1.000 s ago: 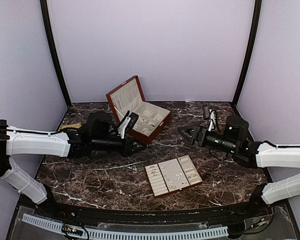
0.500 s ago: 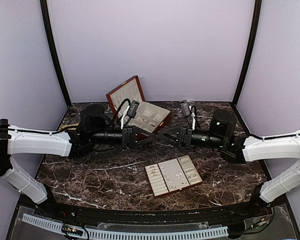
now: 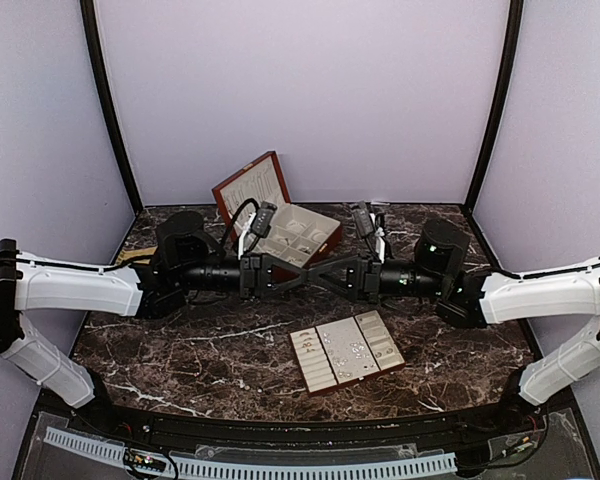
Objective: Organize the mixed jewelry
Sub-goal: Pass from the left arm to the right
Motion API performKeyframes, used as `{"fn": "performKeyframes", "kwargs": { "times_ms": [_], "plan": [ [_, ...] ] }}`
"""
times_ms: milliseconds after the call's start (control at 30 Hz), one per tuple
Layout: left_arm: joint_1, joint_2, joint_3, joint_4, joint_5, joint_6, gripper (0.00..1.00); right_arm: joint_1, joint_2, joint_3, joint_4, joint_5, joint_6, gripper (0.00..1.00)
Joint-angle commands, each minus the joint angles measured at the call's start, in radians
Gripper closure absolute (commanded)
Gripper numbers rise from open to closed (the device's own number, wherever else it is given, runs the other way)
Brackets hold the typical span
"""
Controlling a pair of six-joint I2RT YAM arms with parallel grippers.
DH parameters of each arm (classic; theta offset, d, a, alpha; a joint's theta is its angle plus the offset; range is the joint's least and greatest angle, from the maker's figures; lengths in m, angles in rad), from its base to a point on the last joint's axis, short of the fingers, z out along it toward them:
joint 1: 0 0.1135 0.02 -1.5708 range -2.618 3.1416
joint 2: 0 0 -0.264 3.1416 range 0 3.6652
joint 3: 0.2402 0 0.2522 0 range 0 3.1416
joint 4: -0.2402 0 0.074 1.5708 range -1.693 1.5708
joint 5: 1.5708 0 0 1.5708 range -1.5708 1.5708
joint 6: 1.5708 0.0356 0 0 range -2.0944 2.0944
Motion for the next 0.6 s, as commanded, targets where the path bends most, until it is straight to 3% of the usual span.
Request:
{"fn": "performKeyframes", "kwargs": {
  "times_ms": [0, 233, 567],
  "plan": [
    [-0.004, -0.052, -0.025, 0.05, 0.006, -0.011, 1.0, 0.012, 0.007, 0.024, 0.052, -0.011, 0.001, 0.57],
    [-0.004, -0.065, -0.036, 0.05, -0.014, -0.01, 1.0, 0.015, 0.001, 0.016, 0.055, -0.001, 0.002, 0.65],
    [-0.005, -0.065, -0.038, 0.053, -0.009, -0.015, 1.0, 0.021, 0.013, 0.022, 0.037, 0.011, -0.005, 0.61]
  ]
}}
